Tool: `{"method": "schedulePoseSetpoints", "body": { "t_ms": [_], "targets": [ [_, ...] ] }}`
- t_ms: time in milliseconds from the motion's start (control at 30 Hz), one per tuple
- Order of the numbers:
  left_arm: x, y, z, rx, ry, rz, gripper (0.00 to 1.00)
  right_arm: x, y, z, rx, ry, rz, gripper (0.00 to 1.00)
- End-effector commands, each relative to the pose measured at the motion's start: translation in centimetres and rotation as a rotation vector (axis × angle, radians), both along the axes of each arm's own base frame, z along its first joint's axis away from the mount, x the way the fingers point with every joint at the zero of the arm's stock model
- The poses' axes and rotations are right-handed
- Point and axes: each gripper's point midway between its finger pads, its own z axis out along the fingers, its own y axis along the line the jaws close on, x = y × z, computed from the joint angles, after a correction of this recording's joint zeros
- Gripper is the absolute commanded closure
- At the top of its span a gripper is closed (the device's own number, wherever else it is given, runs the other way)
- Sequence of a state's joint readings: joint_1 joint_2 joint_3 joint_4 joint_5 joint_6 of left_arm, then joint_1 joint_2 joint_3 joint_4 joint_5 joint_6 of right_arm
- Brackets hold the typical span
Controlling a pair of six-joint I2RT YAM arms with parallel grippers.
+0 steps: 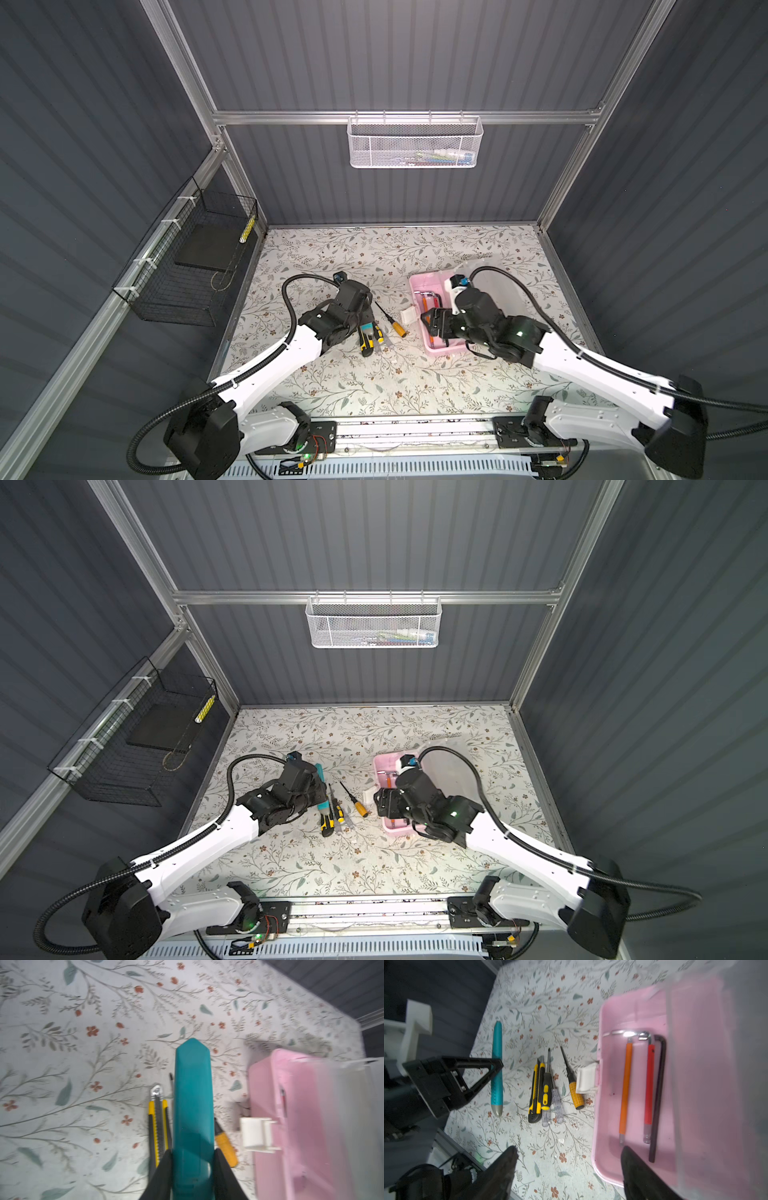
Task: Pack the tool kit
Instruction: 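Grasp the teal scraper from the tool row with the left gripper, then carry the teal scraper into the clear lid compartment and release it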
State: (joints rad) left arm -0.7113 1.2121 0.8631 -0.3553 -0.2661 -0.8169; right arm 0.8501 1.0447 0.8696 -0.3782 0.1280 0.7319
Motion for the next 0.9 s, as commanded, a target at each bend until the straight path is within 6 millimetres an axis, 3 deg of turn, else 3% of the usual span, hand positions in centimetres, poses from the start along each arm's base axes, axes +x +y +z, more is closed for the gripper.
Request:
{"method": "schedulePoseSetpoints", "body": {
  "t_ms": [0,67,200,400,600,867],
  "targets": [
    [0.0,-6.3,5.3,-0.182,-0.095,-0.096,1.00,0.3,-5.2,1.0,0.001,-0.032,-0.161,0.22],
    [0.0,-9.3,7.0,-0.218,-0.136,-0.142,1.00,0.3,-7.6,1.6,0.025,-0.042,-0.217,0.22],
    [0.6,-14.7,8.3,-0.334,-0.159,-0.209,1.00,-0.1,-11.4,1.9,0.009,-0.051,-0.294,0.22],
    [1.4,-20.8,8.9,-0.381,-0.177,-0.272,1.00,-1.1,-13.7,1.5,-0.005,-0.060,-0.351,0.21],
    [2.2,-23.9,6.6,-0.454,-0.125,-0.255,1.00,-1.6,-14.1,1.1,0.009,-0.059,-0.357,0.21],
    [3.1,-26.3,2.4,-0.448,-0.042,-0.227,1.00,-1.9,-14.3,0.9,0.004,-0.058,-0.354,0.21]
  ]
}}
